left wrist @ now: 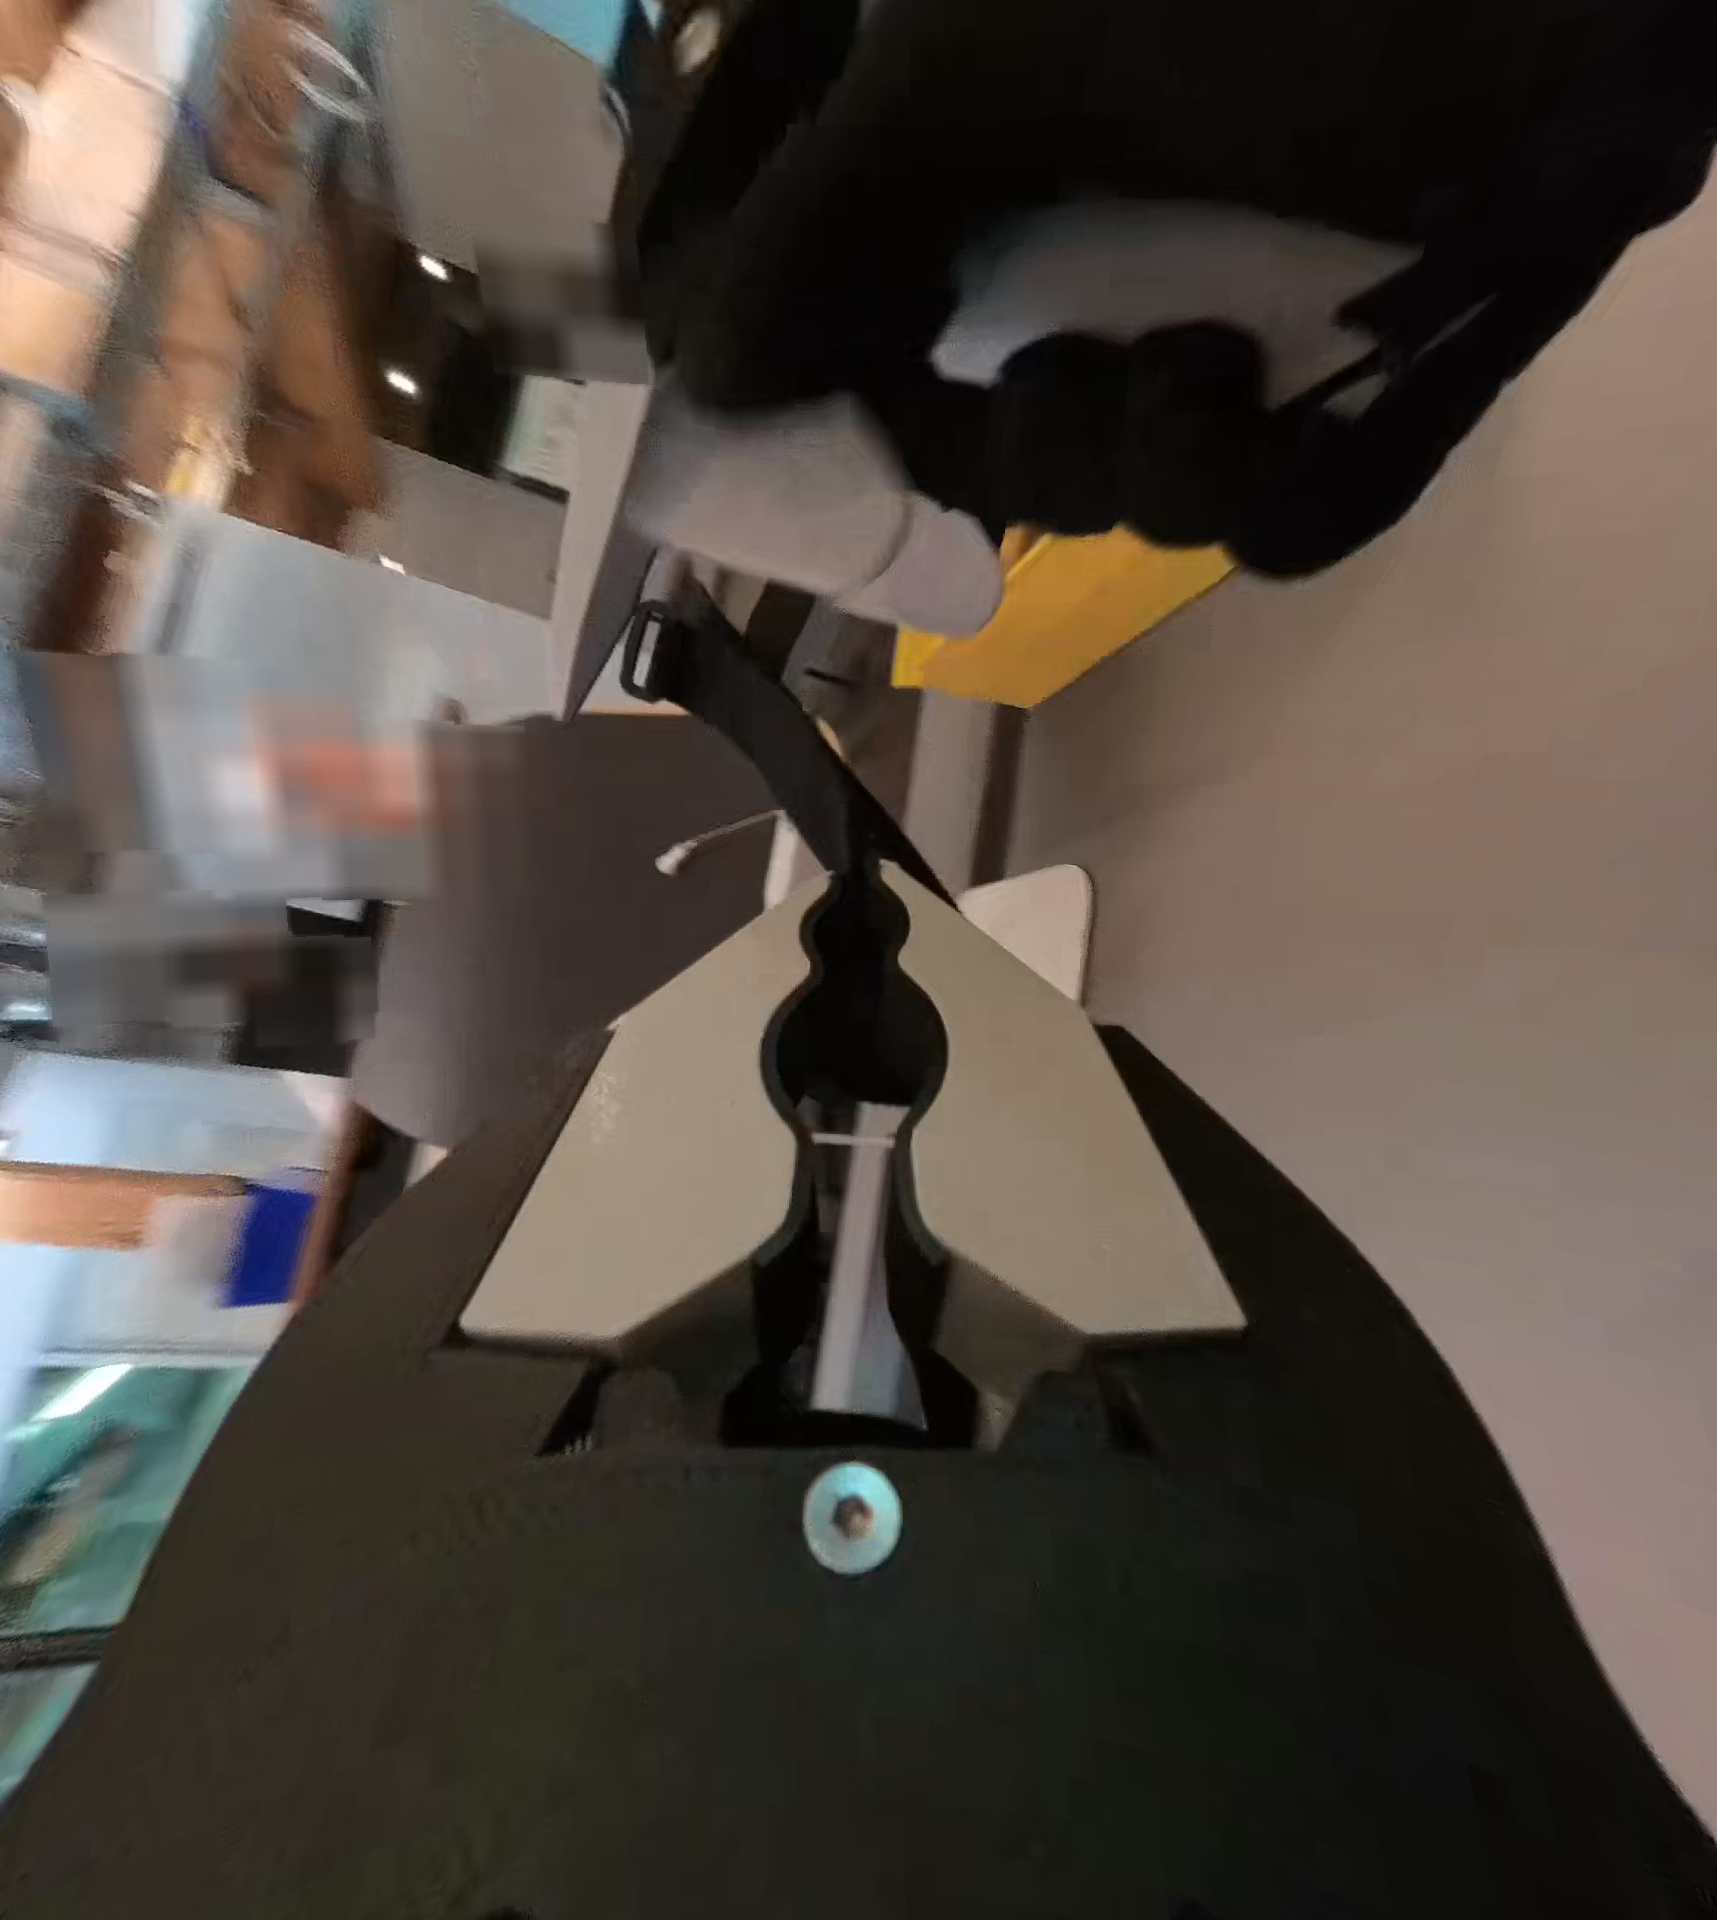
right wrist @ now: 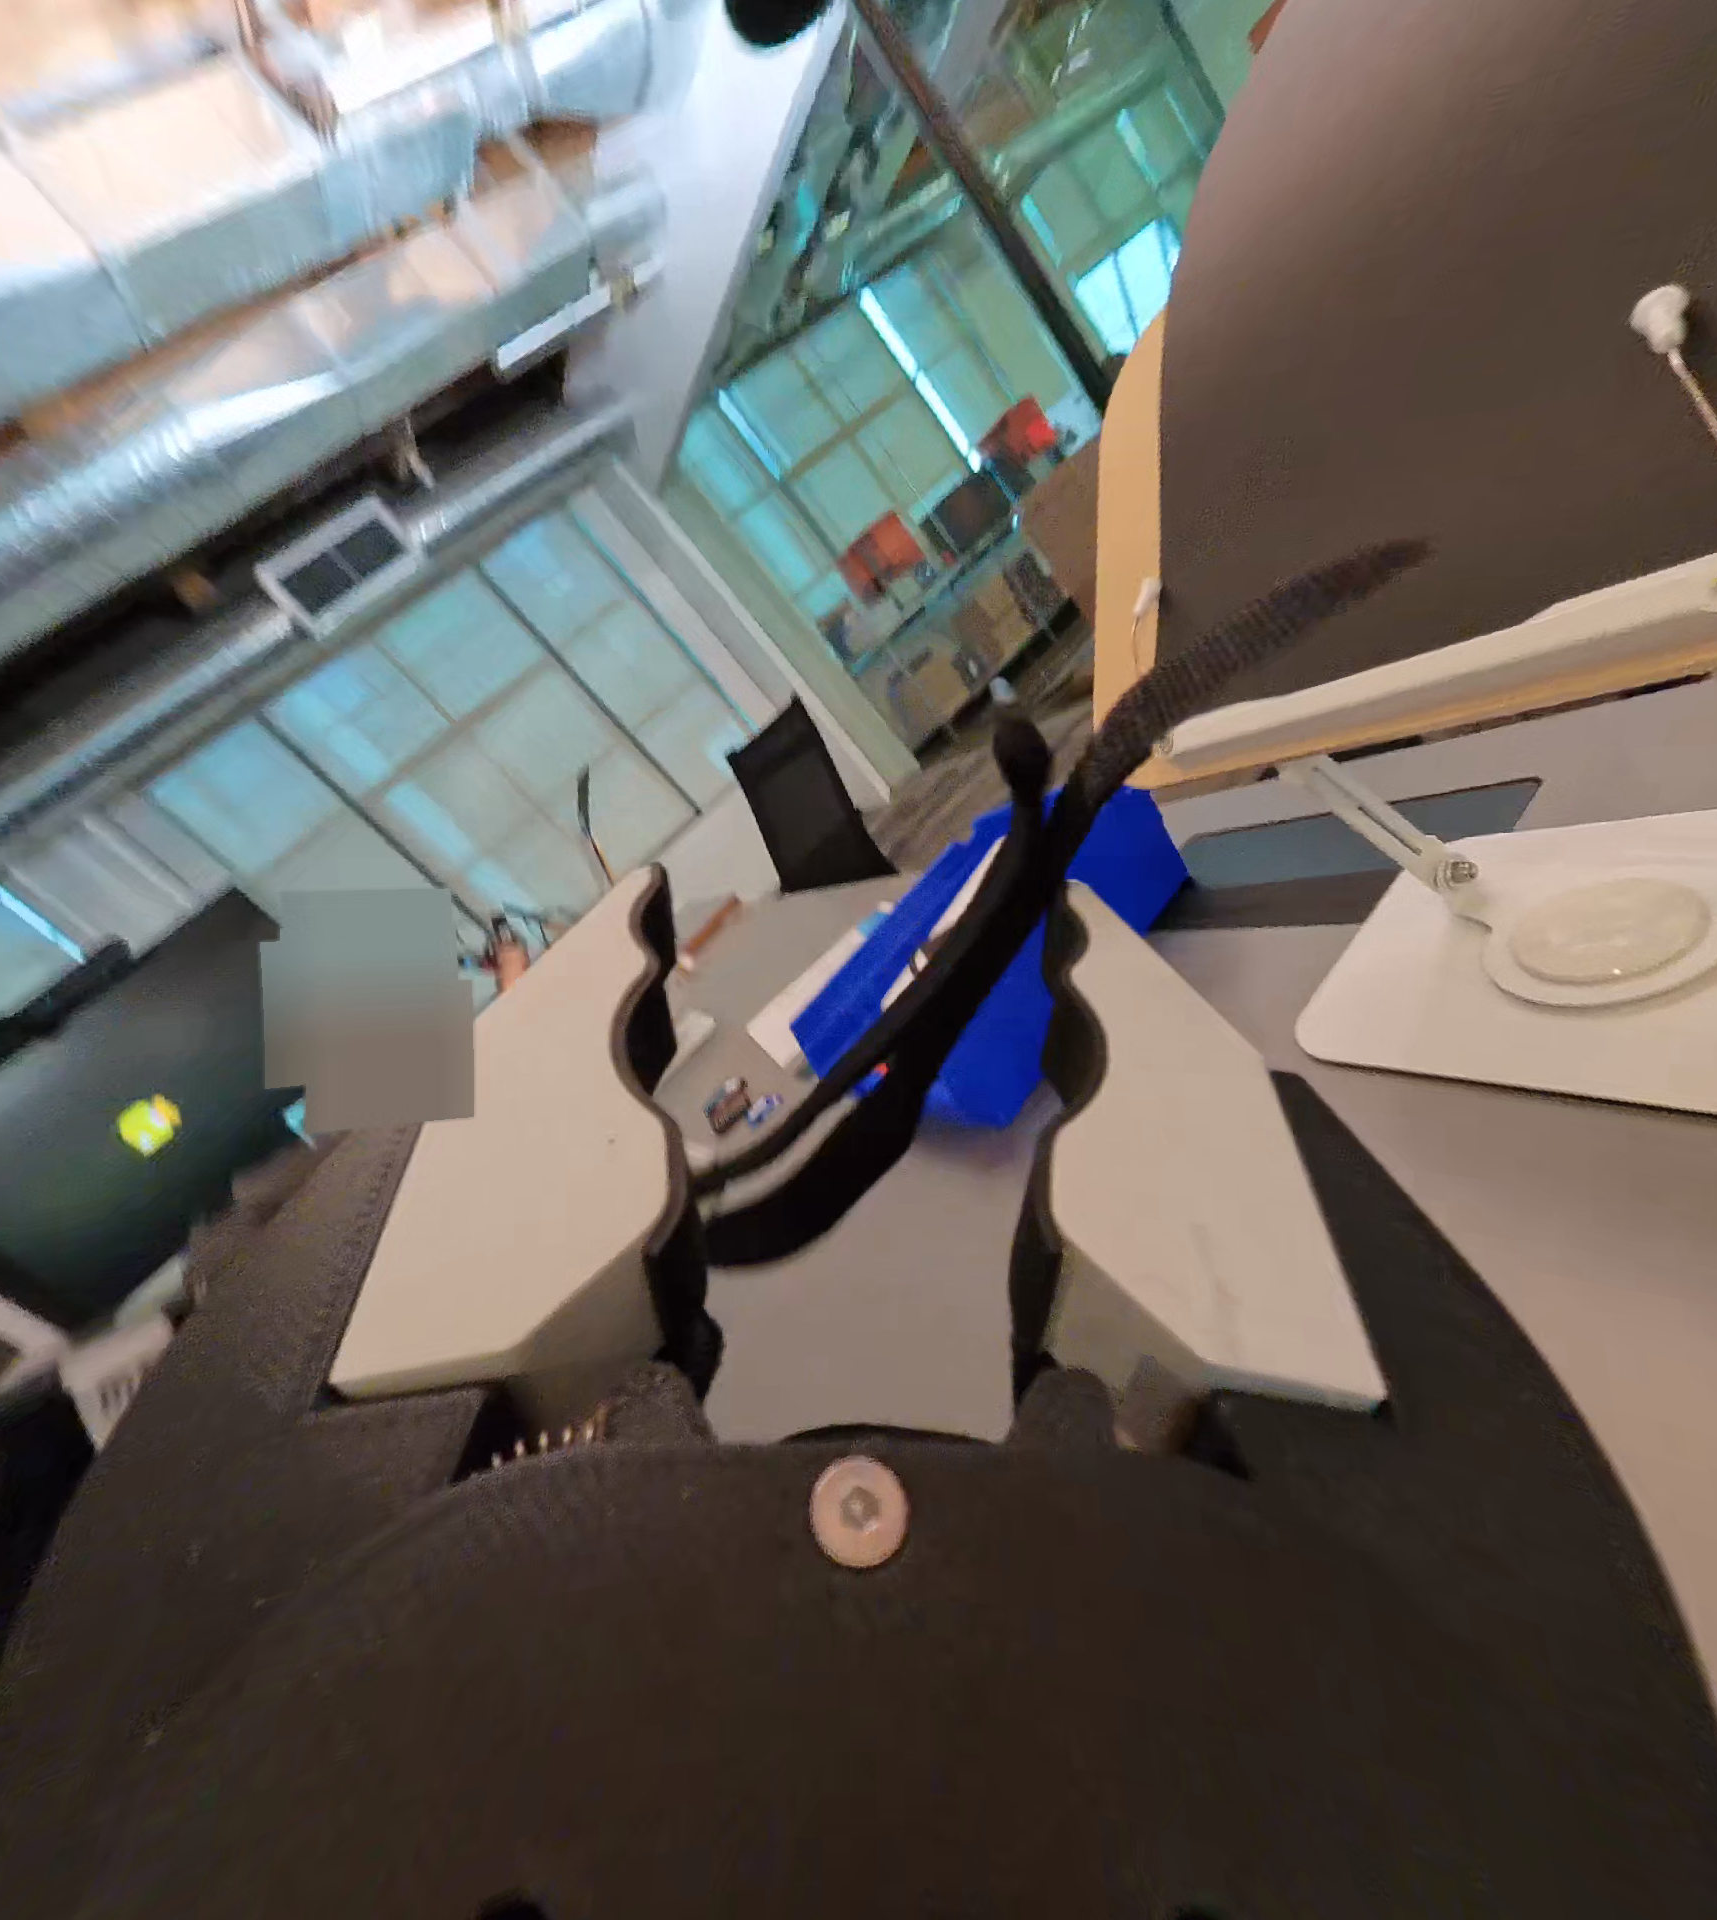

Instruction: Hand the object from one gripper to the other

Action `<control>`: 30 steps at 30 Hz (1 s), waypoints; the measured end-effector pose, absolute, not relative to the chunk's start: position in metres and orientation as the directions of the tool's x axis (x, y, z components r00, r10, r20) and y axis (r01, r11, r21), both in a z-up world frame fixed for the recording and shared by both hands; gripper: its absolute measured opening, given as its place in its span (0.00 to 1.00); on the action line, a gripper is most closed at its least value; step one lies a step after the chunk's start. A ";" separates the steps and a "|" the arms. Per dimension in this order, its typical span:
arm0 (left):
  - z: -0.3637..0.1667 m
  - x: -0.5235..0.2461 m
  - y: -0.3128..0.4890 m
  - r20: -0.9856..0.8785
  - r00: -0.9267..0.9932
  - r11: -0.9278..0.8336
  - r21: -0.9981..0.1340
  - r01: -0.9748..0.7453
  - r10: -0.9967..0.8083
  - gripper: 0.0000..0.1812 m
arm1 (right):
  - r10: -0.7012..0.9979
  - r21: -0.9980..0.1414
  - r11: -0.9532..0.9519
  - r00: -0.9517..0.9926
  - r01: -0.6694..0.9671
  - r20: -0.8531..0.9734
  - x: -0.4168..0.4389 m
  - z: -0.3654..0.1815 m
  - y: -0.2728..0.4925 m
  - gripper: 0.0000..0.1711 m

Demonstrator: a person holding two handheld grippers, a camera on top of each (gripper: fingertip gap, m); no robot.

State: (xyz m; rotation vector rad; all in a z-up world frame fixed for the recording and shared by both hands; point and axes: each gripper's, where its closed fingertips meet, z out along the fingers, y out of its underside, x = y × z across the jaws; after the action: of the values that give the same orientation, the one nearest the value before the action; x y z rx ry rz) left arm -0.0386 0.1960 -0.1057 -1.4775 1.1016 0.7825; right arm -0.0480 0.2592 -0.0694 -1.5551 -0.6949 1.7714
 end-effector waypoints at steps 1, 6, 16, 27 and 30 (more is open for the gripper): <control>-0.104 -0.043 0.195 -0.877 0.393 -0.009 -0.407 -0.914 -0.277 0.00 | 0.786 -0.780 -0.618 -0.073 -0.104 -0.613 -0.046 -0.072 0.257 0.43; -0.097 -0.068 0.188 -0.665 0.528 -0.199 -0.508 -0.838 -0.529 0.00 | 0.895 -0.894 -0.446 0.027 0.055 -0.445 -0.027 -0.095 0.262 0.42; -0.073 -0.066 0.180 -0.353 0.602 -0.392 -0.509 -0.766 -0.717 0.00 | 0.958 -0.987 0.134 -0.268 0.089 0.106 -0.052 -0.065 0.153 0.51; -0.077 -0.062 0.180 -0.187 0.667 -0.560 -0.409 -0.720 -0.721 0.00 | 0.984 -0.974 0.116 -0.159 0.196 0.085 -0.092 -0.088 0.155 0.42; -0.074 -0.062 0.186 -0.185 0.694 -0.576 -0.435 -0.692 -0.695 0.00 | 0.986 -0.973 0.064 -0.166 0.222 0.027 -0.096 -0.097 0.154 0.50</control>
State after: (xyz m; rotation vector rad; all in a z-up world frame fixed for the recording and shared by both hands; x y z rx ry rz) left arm -0.0616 0.1863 -0.0739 -2.4247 1.0676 -0.0082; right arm -0.0964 0.1540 -0.0973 -1.2593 -1.5223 1.1768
